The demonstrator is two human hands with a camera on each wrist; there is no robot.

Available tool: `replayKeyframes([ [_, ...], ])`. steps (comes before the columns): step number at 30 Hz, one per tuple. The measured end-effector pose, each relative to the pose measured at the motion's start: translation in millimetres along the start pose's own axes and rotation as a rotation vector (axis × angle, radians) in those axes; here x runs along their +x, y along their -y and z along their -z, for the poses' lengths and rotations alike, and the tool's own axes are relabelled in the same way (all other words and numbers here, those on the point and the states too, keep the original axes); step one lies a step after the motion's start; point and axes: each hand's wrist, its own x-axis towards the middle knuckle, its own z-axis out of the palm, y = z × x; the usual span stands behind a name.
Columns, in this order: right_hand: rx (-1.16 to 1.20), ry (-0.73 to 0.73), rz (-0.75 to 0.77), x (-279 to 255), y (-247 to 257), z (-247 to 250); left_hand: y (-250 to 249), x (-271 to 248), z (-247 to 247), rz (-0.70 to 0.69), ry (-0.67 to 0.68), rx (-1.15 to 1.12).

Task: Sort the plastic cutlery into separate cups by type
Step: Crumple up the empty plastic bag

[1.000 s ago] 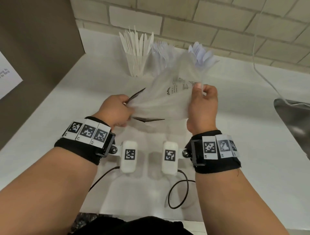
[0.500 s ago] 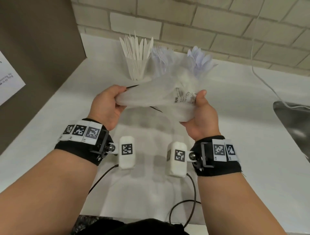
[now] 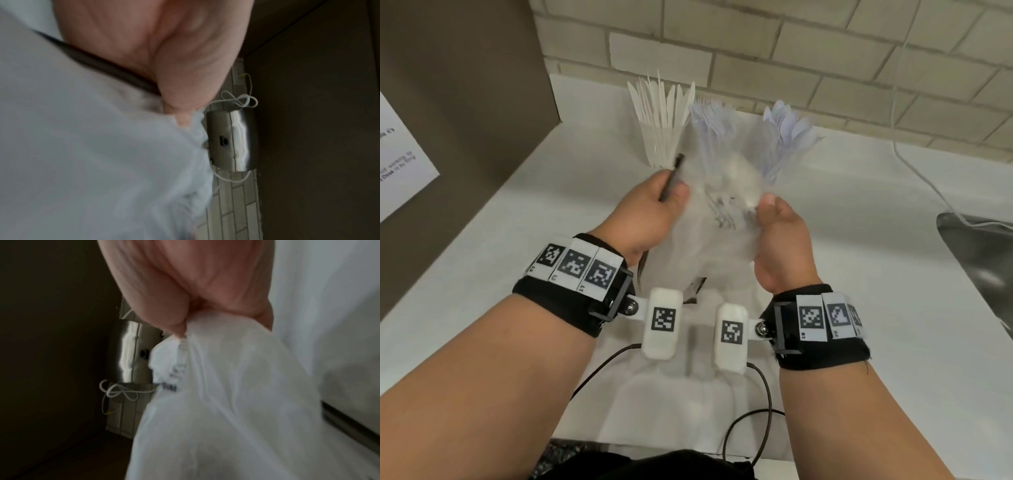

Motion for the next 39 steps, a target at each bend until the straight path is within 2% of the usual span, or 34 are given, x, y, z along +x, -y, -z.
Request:
replayKeyframes([
  [2, -0.071, -0.185, 0.037, 7, -3, 14, 5, 6, 9, 0.054, -0.244, -0.055],
  [4, -0.148, -0.143, -0.020, 9, -2, 22, 7, 9, 16, 0.082, -0.361, -0.108],
  [7, 0.050, 0.087, -0.282, 7, -2, 18, 5, 10, 18, 0.084, -0.358, -0.193],
  [9, 0.170, 0.176, -0.344, 7, -2, 13, -1, 8, 18, 0.117, -0.318, -0.310],
  [13, 0.497, 0.069, -0.428, 15, -4, 19, -5, 7, 25, 0.170, -0.304, -0.730],
  [15, 0.516, 0.040, -0.429, 15, -3, 19, 0, 8, 23, 0.177, -0.311, -0.695],
  [18, 0.574, -0.003, -0.311, 14, -1, 18, 10, 10, 22, 0.215, -0.360, -0.247],
  [20, 0.483, -0.072, -0.144, 9, 2, 16, 13, 9, 22, 0.241, -0.383, 0.111],
  [21, 0.390, -0.107, -0.057, 6, 4, 15, 9, 6, 21, 0.216, -0.415, 0.218],
  [23, 0.269, -0.155, 0.098, -1, 10, 9, -1, 0, 19, 0.149, -0.474, 0.281],
  [25, 0.210, -0.282, 0.242, -5, 14, 7, -7, -5, 20, 0.138, -0.488, 0.284],
  [28, 0.292, -0.426, 0.394, -9, 21, 10, -7, -9, 27, 0.187, -0.492, 0.257],
  [30, 0.268, -0.406, 0.385, -9, 22, 8, -12, -12, 26, 0.215, -0.396, 0.090],
  [32, 0.131, -0.334, 0.236, -6, 15, 2, -20, -18, 16, 0.305, -0.073, -0.207],
  [34, 0.090, -0.141, 0.114, -5, 8, -6, -23, -20, 8, 0.360, 0.226, -0.442],
  [36, 0.117, 0.057, 0.055, -5, 5, -12, -19, -18, 4, 0.330, 0.337, -0.564],
  [39, 0.184, 0.277, -0.040, -6, -1, -15, -4, -13, 4, 0.265, 0.364, -0.587],
])
